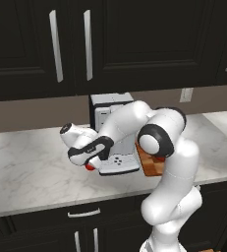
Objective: Place the avocado, onion, tomato, and bell pepper on the cutting board.
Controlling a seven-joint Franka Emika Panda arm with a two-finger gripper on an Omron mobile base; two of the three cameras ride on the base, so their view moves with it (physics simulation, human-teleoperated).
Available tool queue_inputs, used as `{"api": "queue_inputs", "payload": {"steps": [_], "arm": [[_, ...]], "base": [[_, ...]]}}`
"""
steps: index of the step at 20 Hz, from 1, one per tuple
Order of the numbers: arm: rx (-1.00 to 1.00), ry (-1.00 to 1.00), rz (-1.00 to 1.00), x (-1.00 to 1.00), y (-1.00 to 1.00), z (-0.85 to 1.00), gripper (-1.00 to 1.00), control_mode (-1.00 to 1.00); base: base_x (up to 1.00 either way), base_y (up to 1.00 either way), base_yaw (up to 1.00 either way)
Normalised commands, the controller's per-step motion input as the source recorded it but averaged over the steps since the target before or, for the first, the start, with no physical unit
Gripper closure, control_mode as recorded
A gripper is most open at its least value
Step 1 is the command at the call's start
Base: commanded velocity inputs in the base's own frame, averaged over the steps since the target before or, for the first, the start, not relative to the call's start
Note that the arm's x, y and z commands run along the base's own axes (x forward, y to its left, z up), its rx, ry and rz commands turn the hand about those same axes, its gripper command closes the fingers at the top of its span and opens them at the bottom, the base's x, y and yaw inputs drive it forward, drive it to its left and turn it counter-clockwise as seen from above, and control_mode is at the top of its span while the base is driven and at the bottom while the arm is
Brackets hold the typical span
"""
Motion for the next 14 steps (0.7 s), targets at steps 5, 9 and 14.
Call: {"api": "queue_inputs", "payload": {"steps": [5,9,14], "arm": [[0.07,-0.12,0.00,-0.75,0.00,0.56,1.00,-1.00],[0.09,-0.10,0.00,-0.88,0.00,0.68,1.00,-1.00],[0.10,-0.05,0.00,-0.85,-0.06,0.68,1.00,-1.00]], "base": [[0.00,0.00,0.00],[0.00,0.00,0.00],[0.00,0.00,0.00]]}}
